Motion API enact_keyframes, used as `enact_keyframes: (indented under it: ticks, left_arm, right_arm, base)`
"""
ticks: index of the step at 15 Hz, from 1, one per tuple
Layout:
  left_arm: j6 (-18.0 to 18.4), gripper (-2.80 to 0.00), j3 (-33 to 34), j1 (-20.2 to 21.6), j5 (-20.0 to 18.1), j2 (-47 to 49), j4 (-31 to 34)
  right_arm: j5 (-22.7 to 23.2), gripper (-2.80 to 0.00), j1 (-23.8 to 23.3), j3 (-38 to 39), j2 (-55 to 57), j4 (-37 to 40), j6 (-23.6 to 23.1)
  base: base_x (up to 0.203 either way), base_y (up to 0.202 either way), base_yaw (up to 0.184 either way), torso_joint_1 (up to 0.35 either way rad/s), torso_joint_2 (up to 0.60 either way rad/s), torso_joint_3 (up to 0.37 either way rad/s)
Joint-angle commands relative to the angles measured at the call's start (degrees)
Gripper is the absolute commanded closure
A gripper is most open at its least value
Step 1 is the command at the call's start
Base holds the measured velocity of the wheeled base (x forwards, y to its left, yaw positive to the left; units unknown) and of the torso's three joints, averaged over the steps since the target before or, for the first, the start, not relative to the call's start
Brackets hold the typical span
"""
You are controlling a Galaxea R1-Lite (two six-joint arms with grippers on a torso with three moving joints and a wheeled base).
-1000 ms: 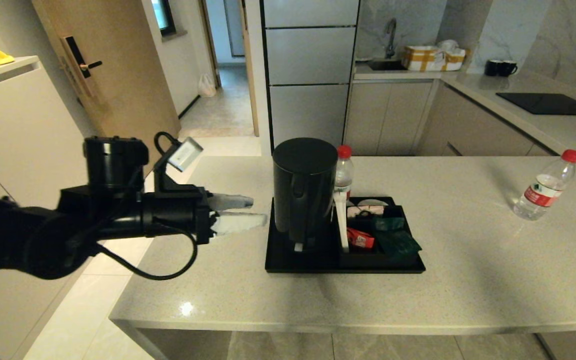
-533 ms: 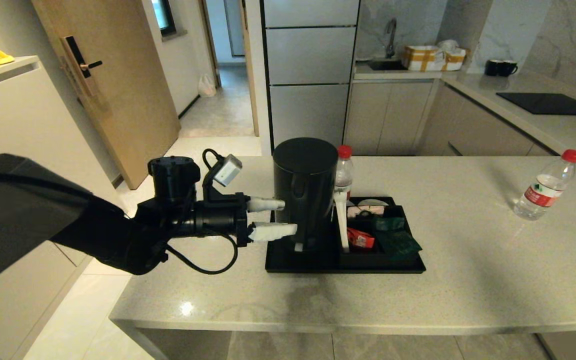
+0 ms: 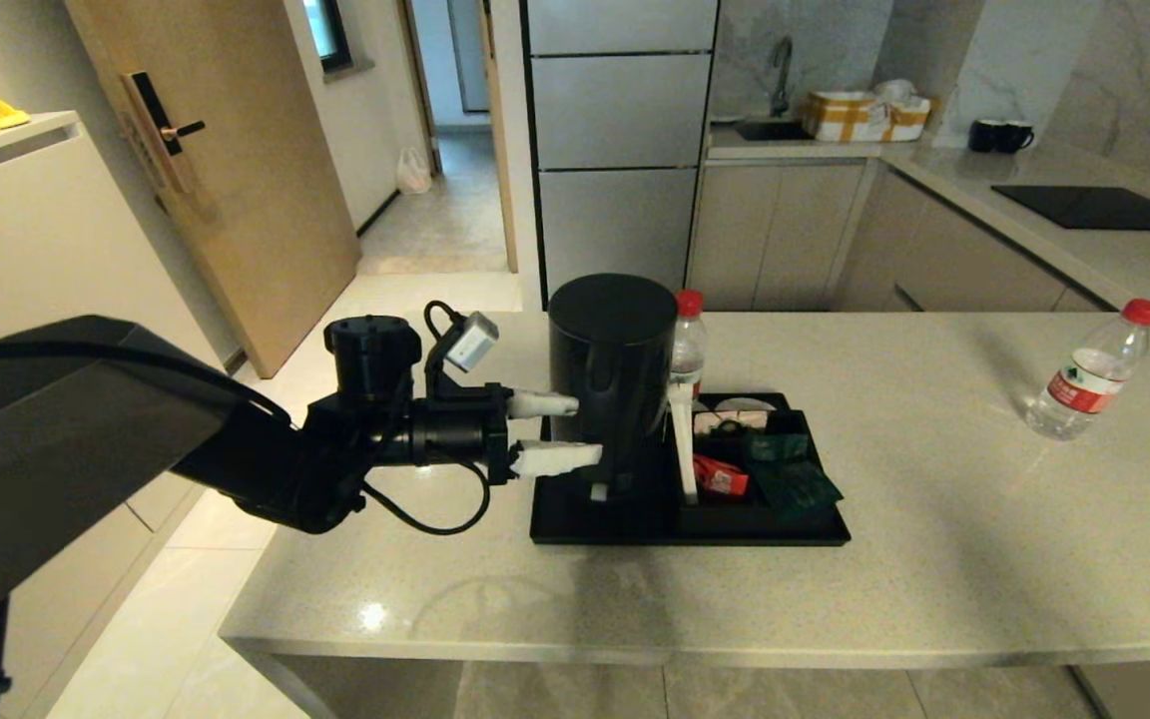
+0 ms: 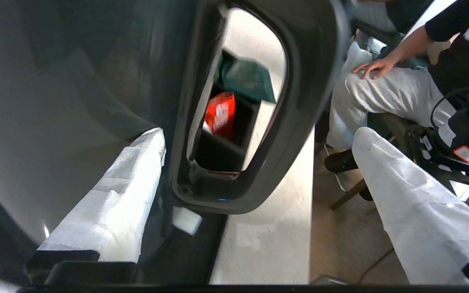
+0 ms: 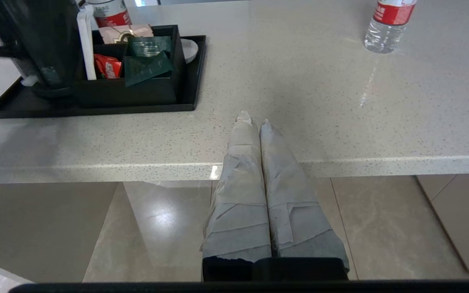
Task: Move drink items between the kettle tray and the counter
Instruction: Pick up the kettle
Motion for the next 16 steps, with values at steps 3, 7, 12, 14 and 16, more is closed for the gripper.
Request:
enact_keyframes:
  ticks: [3,7,12,14,16]
  left_arm:
    - [-0.4,-2.80,-3.1,-0.3,-3.2,0.2,-0.2]
    - [-0.5,-2.80,-1.2,-0.2,-5.0,-0.4,-0.4]
    - [-0.4,-2.80,1.7,-1.5,-7.4,-0.6,-0.4]
    - [-0.4,-2.80,1.4,-2.5,-7.0,-0.2,-0.5]
    - [-0.5,-2.80,-0.1,-3.6,-6.8,0.5,-0.4]
  right_arm:
    - [0.0,0.00,0.0,0.0,0.0,0.0,0.0]
    - [0.0,0.00,0.0,0.0,0.0,0.0,0.0]
    - [0.0,0.00,0.0,0.0,0.0,0.0,0.0]
    - [0.0,0.00,0.0,0.0,0.0,0.0,0.0]
    - [0.0,0.00,0.0,0.0,0.0,0.0,0.0]
  base:
    - [0.000,0.000,0.000,0.000,0.00,0.000]
    - [0.000,0.000,0.000,0.000,0.00,0.000]
    - [0.000,0.000,0.000,0.000,0.00,0.000]
    - [0.000,0.000,0.000,0.000,0.00,0.000]
    - [0.000,0.000,0.000,0.000,0.00,0.000]
